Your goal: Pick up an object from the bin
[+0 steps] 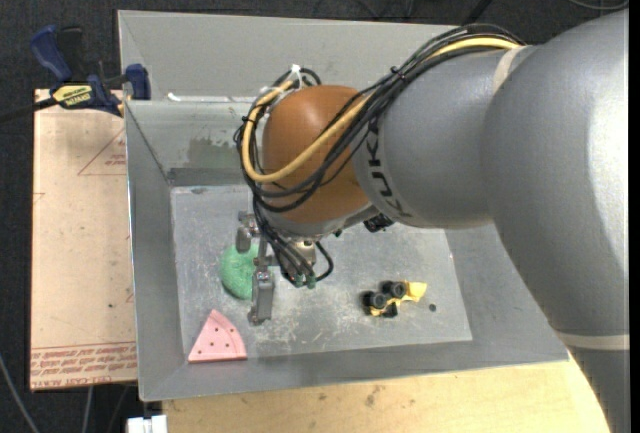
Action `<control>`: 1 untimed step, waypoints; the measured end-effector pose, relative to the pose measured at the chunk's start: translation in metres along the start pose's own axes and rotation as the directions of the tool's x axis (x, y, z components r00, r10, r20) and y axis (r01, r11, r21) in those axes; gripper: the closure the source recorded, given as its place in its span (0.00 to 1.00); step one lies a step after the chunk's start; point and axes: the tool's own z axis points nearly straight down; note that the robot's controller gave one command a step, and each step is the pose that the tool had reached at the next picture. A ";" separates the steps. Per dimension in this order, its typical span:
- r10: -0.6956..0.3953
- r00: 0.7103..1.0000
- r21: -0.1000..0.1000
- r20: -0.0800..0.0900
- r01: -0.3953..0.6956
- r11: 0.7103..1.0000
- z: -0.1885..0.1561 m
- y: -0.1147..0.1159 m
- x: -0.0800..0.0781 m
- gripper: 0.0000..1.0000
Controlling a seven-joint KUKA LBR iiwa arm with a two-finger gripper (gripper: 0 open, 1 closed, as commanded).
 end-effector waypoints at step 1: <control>0.003 1.000 -0.001 0.006 -0.003 1.000 -0.004 -0.001 -0.002 0.00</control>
Offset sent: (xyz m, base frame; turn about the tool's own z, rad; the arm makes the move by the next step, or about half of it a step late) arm 0.0125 -0.0265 -0.0604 0.1206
